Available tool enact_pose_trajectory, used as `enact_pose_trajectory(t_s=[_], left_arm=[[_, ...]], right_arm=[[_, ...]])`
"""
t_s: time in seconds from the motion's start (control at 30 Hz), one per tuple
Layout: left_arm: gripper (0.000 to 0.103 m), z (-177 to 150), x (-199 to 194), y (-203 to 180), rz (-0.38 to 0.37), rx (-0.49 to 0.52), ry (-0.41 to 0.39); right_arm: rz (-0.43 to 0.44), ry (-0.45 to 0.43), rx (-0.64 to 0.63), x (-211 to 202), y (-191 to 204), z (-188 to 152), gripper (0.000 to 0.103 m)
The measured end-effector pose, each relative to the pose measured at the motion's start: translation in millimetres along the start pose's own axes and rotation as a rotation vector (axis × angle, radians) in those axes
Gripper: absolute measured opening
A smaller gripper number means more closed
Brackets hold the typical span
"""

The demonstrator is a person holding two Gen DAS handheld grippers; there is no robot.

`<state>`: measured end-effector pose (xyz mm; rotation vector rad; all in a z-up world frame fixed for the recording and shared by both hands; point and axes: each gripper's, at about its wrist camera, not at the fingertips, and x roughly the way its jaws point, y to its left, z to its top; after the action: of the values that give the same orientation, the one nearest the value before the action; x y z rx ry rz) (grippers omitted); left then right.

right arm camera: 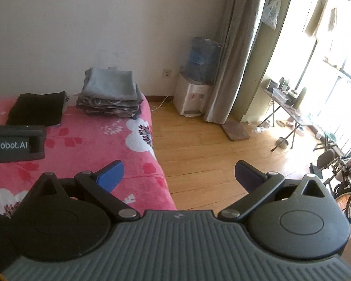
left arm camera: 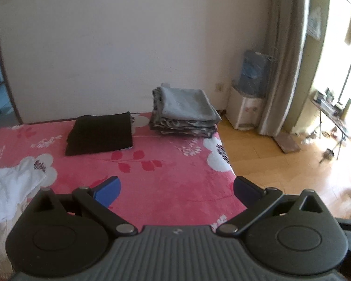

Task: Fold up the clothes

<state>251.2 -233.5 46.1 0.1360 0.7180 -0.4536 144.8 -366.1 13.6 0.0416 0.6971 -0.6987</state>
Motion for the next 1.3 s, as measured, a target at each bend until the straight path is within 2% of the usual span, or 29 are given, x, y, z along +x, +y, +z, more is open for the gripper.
enact_pose_trajectory(t_s=[0.2, 0.43, 1.3], left_arm=[[0.103, -6.7, -5.4, 5.3, 0.026, -0.033, 0.008], [0.103, -9.7, -10.1, -0.4, 0.054, -0.006, 0.002], [0.103, -11.7, -15.0, 3.1, 0.077, 0.014, -0.013]], right_arm=[[0.030, 0.084, -0.012, 1.6, 3.0, 1.8, 0.102], [0.064, 0.091, 0.013, 5.1, -0.3, 1.8, 0.102], [0.083, 0.093, 0.002, 4.9, 7.7, -5.7, 0.102]])
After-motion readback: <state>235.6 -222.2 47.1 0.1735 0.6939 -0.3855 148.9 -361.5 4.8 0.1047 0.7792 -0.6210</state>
